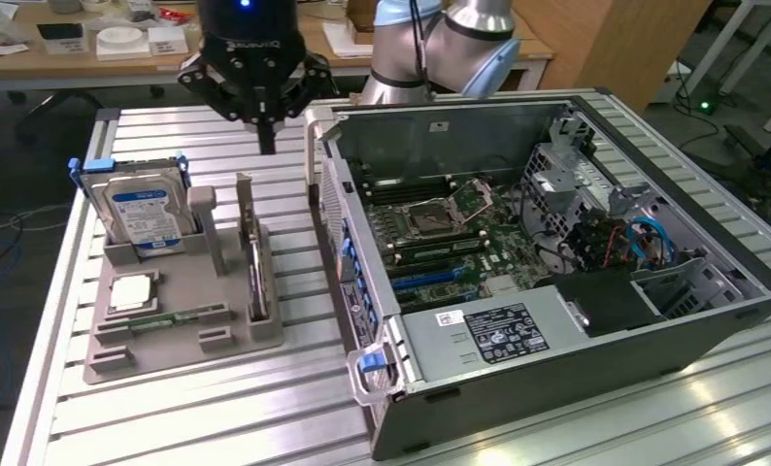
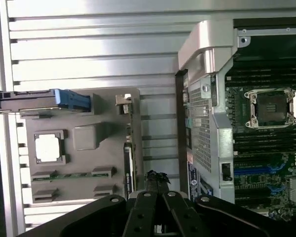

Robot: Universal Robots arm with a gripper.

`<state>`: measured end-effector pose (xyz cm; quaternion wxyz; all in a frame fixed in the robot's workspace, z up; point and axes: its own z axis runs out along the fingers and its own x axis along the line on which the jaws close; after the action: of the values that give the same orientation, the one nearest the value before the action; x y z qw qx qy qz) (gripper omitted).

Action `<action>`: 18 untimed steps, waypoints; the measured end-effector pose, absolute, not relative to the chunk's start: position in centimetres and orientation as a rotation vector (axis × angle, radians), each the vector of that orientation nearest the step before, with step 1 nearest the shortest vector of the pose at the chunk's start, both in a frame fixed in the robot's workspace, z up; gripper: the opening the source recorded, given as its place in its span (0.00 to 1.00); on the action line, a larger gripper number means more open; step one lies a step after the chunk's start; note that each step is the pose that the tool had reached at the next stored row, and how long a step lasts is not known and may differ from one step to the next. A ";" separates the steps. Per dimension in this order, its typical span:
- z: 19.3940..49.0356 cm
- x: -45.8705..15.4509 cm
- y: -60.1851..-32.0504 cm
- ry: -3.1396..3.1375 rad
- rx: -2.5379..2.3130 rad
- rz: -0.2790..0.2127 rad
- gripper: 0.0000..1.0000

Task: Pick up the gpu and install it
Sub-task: 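Reach for the gpu, then pick up the gpu and move the gpu toward the slot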

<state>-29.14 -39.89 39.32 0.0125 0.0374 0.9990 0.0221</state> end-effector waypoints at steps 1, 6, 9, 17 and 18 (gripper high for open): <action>39.3 -29.6 -39.9 3.114 0.116 0.069 0.11; 39.3 -31.9 -39.9 3.114 0.117 0.069 0.11; 39.3 -33.2 -39.9 3.114 0.117 0.069 0.11; 39.3 -33.5 -39.9 3.114 0.117 0.069 0.11; 39.3 -33.5 -39.9 3.114 0.117 0.069 0.11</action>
<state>-33.54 -39.89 39.32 0.0125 0.0374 0.9990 0.0221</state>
